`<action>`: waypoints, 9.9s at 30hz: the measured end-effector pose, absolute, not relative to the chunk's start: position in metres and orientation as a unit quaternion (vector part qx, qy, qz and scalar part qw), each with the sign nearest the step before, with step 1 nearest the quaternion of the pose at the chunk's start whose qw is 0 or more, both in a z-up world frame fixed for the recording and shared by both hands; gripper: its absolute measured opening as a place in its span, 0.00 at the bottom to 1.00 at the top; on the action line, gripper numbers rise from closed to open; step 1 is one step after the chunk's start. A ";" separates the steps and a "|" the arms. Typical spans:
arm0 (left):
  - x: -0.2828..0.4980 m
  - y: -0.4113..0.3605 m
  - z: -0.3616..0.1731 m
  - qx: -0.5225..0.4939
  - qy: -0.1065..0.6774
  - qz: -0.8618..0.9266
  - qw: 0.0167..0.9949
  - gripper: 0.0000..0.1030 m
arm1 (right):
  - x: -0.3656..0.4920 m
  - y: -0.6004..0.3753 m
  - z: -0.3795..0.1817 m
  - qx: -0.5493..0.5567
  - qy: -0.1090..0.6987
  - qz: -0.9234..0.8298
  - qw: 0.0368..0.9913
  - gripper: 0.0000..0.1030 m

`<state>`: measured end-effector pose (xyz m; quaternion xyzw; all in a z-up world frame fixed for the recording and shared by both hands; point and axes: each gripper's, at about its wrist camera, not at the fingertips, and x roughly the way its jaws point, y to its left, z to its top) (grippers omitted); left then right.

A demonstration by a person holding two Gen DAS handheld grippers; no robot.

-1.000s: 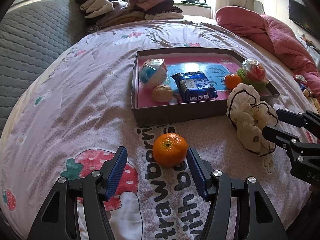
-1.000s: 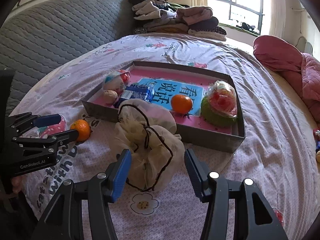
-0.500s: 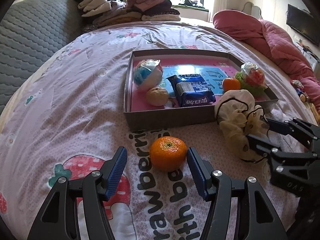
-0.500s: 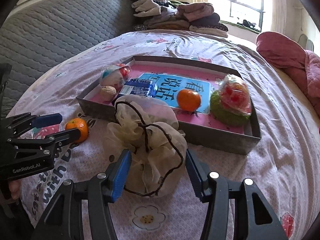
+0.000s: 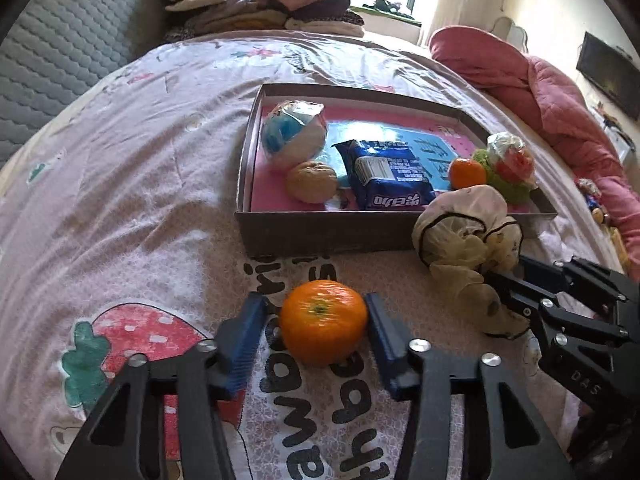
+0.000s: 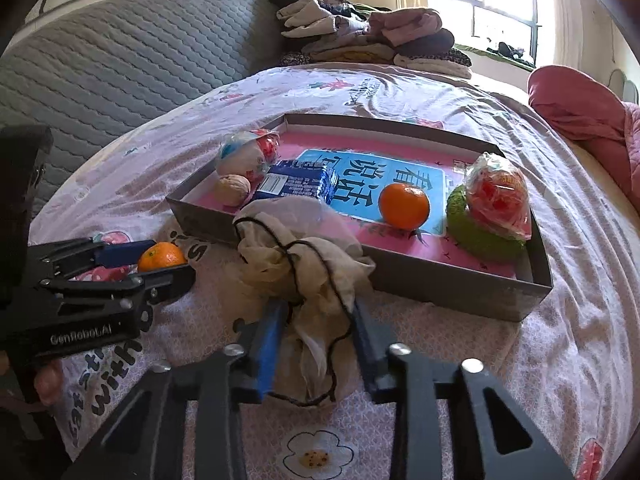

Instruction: Organize objects

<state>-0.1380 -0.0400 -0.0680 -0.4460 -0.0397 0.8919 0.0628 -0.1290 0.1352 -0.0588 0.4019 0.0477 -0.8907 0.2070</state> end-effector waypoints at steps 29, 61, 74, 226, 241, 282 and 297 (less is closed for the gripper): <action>-0.108 -0.016 -0.029 -0.376 0.017 0.924 0.071 0.40 | -0.112 0.151 -0.013 0.325 0.017 -0.921 0.215 0.08; -0.166 0.005 0.027 -0.316 0.018 0.947 0.062 0.40 | -0.150 0.166 0.060 0.236 0.015 -0.953 0.190 0.08; -0.197 -0.002 0.017 -0.318 0.005 0.946 0.064 0.40 | -0.183 0.174 0.056 0.236 0.009 -0.956 0.176 0.08; -0.180 -0.003 0.016 -0.339 -0.009 0.940 0.018 0.71 | -0.193 0.156 0.043 0.259 0.075 -0.956 0.115 0.63; -0.143 0.002 0.032 -0.328 -0.003 0.945 0.008 0.71 | -0.151 0.165 0.051 0.253 0.055 -0.961 0.102 0.66; -0.076 -0.011 0.034 -0.287 -0.017 0.958 -0.007 0.71 | -0.078 0.178 0.043 0.229 0.035 -0.970 0.076 0.66; -0.068 -0.007 0.020 -0.292 -0.019 0.956 0.002 0.72 | -0.064 0.171 0.033 0.220 0.034 -0.972 0.077 0.66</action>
